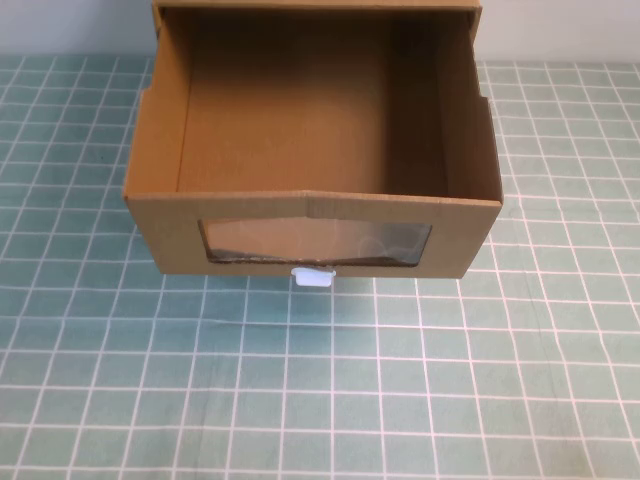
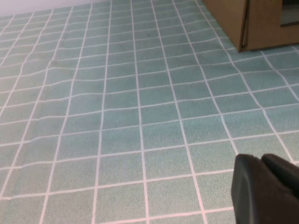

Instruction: Close the shoe box

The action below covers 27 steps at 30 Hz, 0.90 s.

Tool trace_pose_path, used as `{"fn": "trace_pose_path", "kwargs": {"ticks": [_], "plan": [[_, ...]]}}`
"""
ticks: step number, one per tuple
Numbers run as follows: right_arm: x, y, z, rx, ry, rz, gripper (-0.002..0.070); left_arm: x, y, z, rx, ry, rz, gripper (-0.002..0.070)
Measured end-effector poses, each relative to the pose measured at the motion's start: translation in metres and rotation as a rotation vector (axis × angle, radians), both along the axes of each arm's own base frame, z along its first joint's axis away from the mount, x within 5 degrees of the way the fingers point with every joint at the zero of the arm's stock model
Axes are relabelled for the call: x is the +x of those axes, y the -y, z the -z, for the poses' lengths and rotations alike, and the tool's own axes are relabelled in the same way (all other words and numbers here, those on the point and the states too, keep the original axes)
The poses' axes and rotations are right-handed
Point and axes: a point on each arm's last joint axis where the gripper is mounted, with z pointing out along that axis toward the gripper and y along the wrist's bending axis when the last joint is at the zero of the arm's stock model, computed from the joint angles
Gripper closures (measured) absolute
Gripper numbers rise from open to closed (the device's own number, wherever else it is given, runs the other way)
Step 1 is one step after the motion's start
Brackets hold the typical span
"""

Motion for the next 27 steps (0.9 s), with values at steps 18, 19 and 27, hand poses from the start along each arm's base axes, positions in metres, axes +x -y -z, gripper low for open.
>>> {"fn": "trace_pose_path", "kwargs": {"ticks": [18, 19, 27], "plan": [[0.0, 0.0, 0.0, 0.0, 0.0, 0.0, 0.0689, 0.0005, -0.0003, -0.0015, -0.003, 0.017, -0.004, 0.068], [0.0, 0.0, 0.0, 0.0, 0.0, 0.0, 0.0689, 0.0005, -0.0003, -0.0017, -0.003, 0.019, -0.004, 0.068], [0.0, 0.0, 0.0, 0.0, 0.0, 0.0, 0.0689, 0.0007, -0.0003, -0.0022, -0.063, 0.02, -0.022, 0.068]]}}
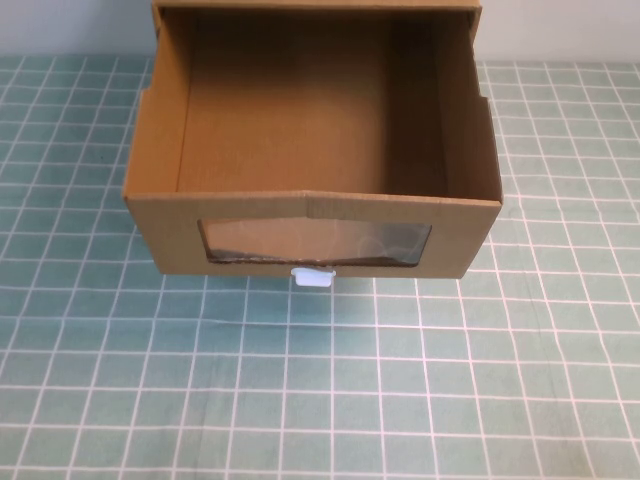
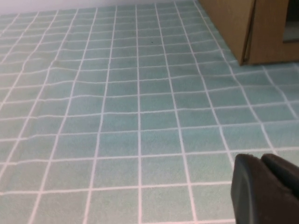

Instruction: Close the shoe box

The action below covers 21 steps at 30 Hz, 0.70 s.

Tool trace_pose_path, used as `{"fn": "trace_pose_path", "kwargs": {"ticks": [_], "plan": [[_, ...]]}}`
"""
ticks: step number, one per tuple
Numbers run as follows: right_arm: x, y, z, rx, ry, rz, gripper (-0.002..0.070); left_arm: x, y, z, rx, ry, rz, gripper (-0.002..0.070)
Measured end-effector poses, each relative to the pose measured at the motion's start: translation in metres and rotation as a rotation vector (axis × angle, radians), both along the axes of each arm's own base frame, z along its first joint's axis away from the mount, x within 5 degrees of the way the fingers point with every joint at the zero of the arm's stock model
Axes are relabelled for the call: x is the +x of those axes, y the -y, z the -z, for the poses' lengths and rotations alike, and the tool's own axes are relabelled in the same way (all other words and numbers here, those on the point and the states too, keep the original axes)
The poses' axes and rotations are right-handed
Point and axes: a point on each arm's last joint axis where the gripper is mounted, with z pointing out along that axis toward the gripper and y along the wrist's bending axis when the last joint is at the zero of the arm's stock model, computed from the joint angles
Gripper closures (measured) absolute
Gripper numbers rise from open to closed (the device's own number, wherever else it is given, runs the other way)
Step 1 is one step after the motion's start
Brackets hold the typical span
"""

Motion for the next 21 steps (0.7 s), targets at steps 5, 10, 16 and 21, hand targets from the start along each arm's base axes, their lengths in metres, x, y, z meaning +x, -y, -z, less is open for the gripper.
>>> {"fn": "trace_pose_path", "kwargs": {"ticks": [5, 10, 16, 21], "plan": [[0.0, 0.0, 0.0, 0.0, 0.0, 0.0, 0.0689, 0.001, 0.0, -0.005, -0.189, 0.036, -0.05, 0.068], [0.0, 0.0, 0.0, 0.0, 0.0, 0.0, 0.0689, 0.003, -0.001, -0.012, -0.398, 0.107, -0.088, 0.068], [0.0, 0.0, 0.0, 0.0, 0.0, 0.0, 0.0689, 0.003, -0.002, -0.023, -0.442, 0.222, -0.08, 0.068], [0.0, 0.0, 0.0, 0.0, 0.0, 0.0, 0.0689, 0.003, -0.001, -0.032, -0.474, 0.166, -0.089, 0.068]]}}
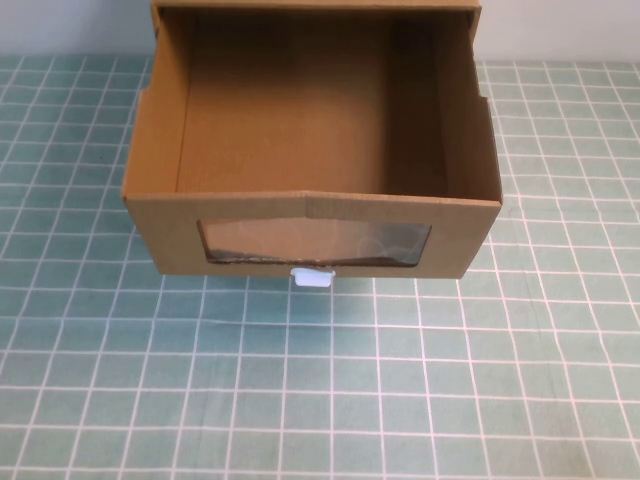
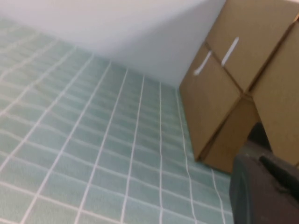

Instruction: Close the shoe box

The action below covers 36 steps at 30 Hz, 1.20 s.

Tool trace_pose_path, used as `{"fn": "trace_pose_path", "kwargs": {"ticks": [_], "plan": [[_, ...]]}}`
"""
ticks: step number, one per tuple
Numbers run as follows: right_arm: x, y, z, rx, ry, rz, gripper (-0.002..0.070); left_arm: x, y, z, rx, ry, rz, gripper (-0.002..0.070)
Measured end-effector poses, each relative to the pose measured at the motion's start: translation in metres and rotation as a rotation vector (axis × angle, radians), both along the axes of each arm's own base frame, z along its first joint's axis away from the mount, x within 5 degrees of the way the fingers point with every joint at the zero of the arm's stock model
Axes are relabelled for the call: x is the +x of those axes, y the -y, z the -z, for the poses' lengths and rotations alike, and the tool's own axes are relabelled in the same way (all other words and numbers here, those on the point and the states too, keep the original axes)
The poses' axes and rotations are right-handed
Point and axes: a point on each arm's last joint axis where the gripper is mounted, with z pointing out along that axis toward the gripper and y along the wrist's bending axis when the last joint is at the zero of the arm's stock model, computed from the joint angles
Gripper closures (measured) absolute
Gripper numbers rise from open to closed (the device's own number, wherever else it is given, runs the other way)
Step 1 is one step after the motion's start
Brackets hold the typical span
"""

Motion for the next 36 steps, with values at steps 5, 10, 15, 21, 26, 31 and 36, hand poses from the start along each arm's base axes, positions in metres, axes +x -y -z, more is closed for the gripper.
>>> {"fn": "trace_pose_path", "kwargs": {"ticks": [5, 10, 15, 21, 26, 31, 36], "plan": [[0.0, 0.0, 0.0, 0.0, 0.0, 0.0, 0.0689, 0.014, 0.002, -0.051, 0.018, -0.159, 0.015, 0.068], [0.0, 0.0, 0.0, 0.0, 0.0, 0.0, 0.0689, 0.054, 0.008, -0.111, 0.159, -0.365, 0.086, 0.068], [0.0, 0.0, 0.0, 0.0, 0.0, 0.0, 0.0689, 0.114, 0.023, -0.145, 0.259, -0.446, 0.269, 0.068], [0.0, 0.0, 0.0, 0.0, 0.0, 0.0, 0.0689, 0.193, 0.041, -0.175, 0.303, -0.387, 0.431, 0.068], [0.0, 0.0, 0.0, 0.0, 0.0, 0.0, 0.0689, 0.252, 0.056, -0.193, 0.354, -0.322, 0.527, 0.068], [0.0, 0.0, 0.0, 0.0, 0.0, 0.0, 0.0689, 0.299, 0.084, -0.201, 0.425, -0.254, 0.608, 0.068], [0.0, 0.0, 0.0, 0.0, 0.0, 0.0, 0.0689, 0.333, 0.112, -0.2, 0.457, -0.211, 0.666, 0.068]]}}
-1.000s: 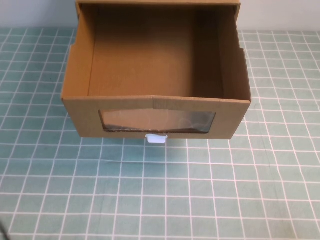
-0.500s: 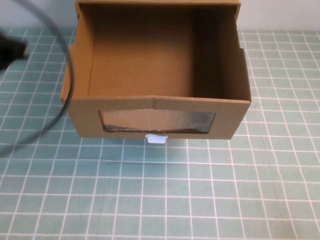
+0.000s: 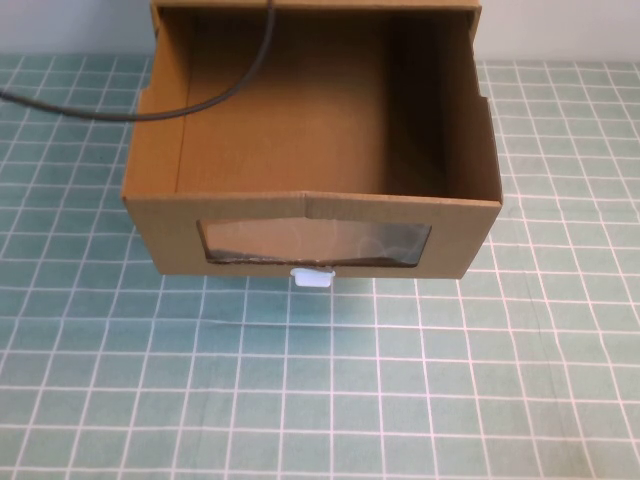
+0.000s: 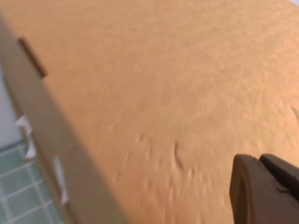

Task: Close the shoe box
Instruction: Press the shoe box with left arm, then close the shoe box with your right arm

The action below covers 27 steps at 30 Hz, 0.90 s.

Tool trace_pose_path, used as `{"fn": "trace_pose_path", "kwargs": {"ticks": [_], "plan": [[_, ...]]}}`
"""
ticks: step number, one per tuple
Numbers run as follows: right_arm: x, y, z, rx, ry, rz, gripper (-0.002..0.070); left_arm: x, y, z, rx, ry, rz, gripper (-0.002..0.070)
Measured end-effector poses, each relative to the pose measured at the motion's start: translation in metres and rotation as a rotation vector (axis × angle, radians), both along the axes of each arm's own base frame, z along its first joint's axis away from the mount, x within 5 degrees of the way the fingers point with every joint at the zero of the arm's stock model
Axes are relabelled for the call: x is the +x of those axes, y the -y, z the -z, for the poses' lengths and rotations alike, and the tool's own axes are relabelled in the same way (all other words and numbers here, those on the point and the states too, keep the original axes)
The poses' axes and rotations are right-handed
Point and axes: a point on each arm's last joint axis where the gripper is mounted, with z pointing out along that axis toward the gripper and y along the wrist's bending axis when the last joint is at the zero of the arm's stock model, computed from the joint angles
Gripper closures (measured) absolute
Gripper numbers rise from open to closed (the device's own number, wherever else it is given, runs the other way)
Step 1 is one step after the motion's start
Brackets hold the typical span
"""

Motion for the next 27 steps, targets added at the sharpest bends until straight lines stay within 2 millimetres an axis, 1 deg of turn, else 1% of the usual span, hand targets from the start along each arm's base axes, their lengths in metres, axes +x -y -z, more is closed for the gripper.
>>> {"fn": "trace_pose_path", "kwargs": {"ticks": [3, 6, 10, 15, 17, 23, 25, 27], "plan": [[0.0, 0.0, 0.0, 0.0, 0.0, 0.0, 0.0689, 0.013, 0.013, 0.003, -0.001, 0.005, 0.026, 0.068], [0.0, 0.0, 0.0, 0.0, 0.0, 0.0, 0.0689, 0.024, 0.019, 0.012, 0.004, -0.007, 0.038, 0.068], [0.0, 0.0, 0.0, 0.0, 0.0, 0.0, 0.0689, 0.029, 0.021, 0.02, 0.013, -0.025, 0.045, 0.068], [0.001, 0.0, -0.002, 0.007, 0.024, 0.002, 0.0689, 0.028, 0.021, 0.019, 0.022, -0.027, 0.052, 0.068], [0.002, -0.001, -0.007, 0.068, 0.073, 0.007, 0.0689, 0.028, 0.021, 0.019, 0.026, -0.026, 0.053, 0.068], [0.004, 0.0, -0.026, 0.42, 0.256, 0.061, 0.0689, 0.028, 0.021, 0.019, 0.027, -0.029, 0.056, 0.068], [0.004, 0.003, -0.03, 0.464, 0.307, 0.083, 0.0689, 0.028, 0.021, 0.019, 0.027, -0.031, 0.057, 0.068], [0.004, 0.003, -0.032, 0.49, 0.322, 0.092, 0.0689, 0.028, 0.022, 0.02, 0.026, -0.037, 0.059, 0.068]]}}
